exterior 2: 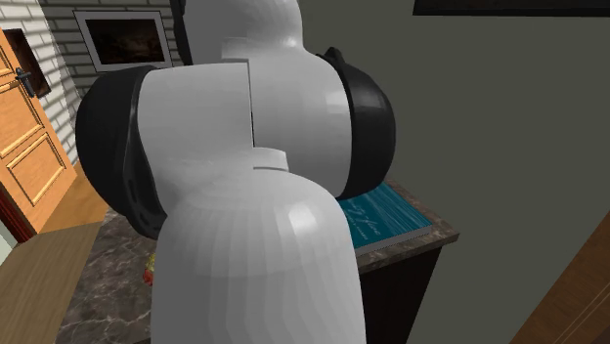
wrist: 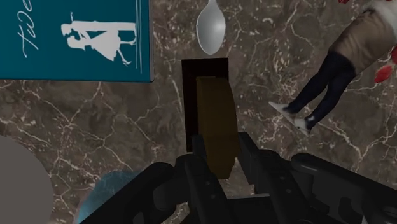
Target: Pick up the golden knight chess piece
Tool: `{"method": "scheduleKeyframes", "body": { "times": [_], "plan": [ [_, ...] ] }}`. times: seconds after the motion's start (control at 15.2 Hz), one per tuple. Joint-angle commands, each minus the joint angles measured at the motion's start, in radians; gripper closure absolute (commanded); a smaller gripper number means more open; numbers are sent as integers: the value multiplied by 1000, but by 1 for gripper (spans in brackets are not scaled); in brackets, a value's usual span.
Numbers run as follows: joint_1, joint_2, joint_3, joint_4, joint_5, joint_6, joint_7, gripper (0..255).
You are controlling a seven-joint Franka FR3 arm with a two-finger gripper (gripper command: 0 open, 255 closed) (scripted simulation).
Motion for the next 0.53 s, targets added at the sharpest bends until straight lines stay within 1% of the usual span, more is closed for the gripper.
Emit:
{"method": "scheduleKeyframes", "body": {
  "times": [0.0, 0.33, 0.46],
  "plan": [
    [0, 8, 0, 38, -1, -30, -3, 255],
    [4, 26, 0, 133, -2, -107, -5, 255],
    [4, 26, 0, 136, -2, -109, -5, 255]
  ]
}}
